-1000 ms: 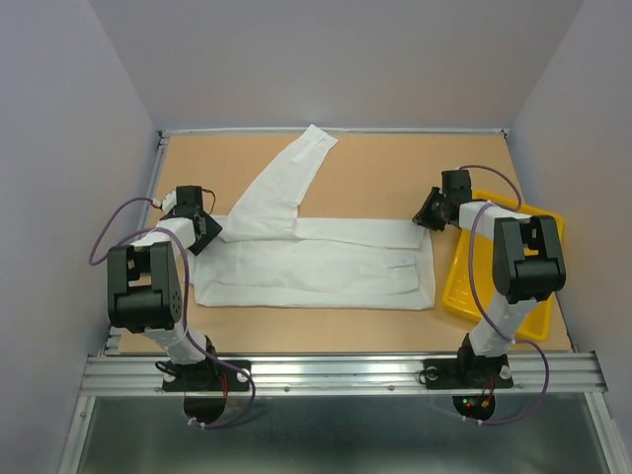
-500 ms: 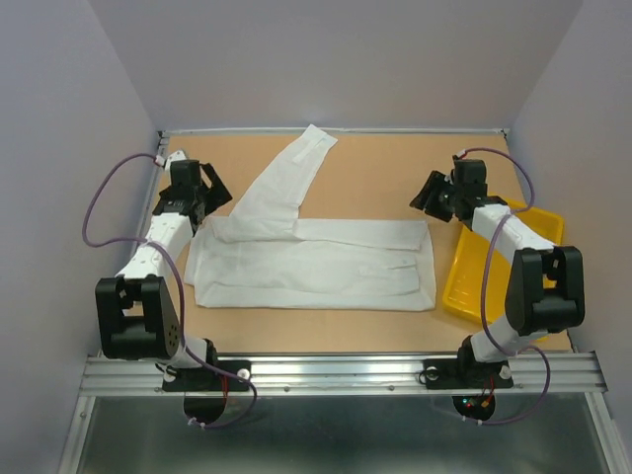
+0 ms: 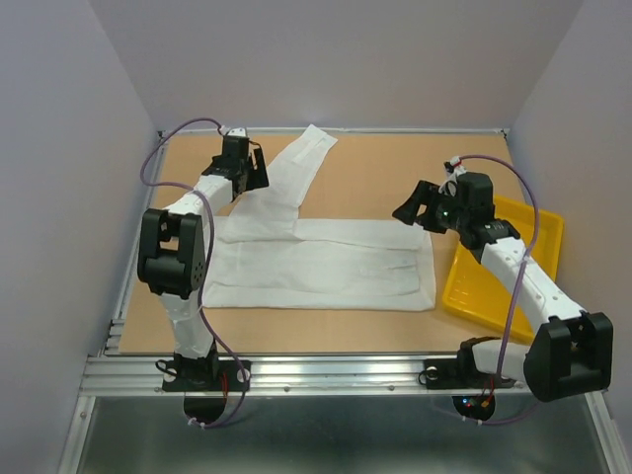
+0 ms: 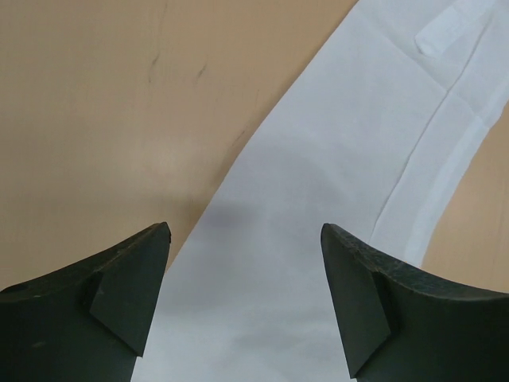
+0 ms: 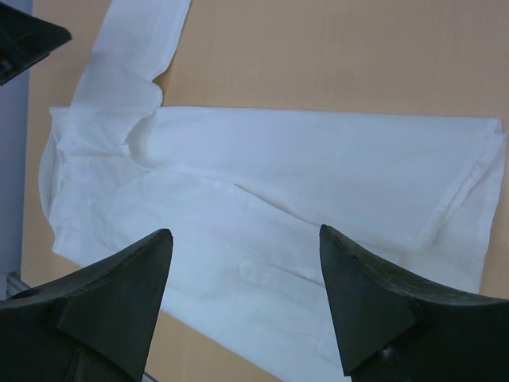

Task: Fold and stack the long sleeve shirts
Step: Fold the shirt

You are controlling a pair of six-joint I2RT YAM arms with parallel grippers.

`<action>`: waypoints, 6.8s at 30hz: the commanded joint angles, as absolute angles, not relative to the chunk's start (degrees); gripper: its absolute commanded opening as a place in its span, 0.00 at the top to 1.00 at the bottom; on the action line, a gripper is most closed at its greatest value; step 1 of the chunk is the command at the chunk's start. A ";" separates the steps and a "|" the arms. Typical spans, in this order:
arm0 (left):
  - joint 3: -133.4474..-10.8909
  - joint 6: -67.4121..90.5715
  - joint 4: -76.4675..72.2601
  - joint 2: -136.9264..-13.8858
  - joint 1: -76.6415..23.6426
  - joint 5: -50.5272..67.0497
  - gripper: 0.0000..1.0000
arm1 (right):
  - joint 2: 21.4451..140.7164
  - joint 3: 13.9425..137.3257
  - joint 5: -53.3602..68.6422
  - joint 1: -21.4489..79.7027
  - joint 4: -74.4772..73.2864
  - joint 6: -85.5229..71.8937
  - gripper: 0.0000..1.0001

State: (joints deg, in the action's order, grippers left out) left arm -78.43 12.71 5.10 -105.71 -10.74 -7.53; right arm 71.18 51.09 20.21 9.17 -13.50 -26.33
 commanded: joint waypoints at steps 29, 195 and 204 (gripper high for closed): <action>-94.31 10.29 8.44 -124.37 -10.55 -4.40 0.64 | 60.12 43.50 24.96 12.30 -19.16 -23.20 0.00; -70.31 22.24 7.03 -107.49 1.41 -6.59 0.12 | 92.11 56.60 2.37 30.50 -18.54 -13.28 0.16; -69.61 20.65 6.15 -100.21 1.58 -7.65 0.07 | 79.64 54.06 2.55 42.52 -24.95 -7.47 0.13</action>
State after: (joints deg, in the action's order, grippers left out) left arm -69.06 21.96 7.05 -107.46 1.23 -6.33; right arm 85.27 53.54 3.20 35.57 -21.91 -10.70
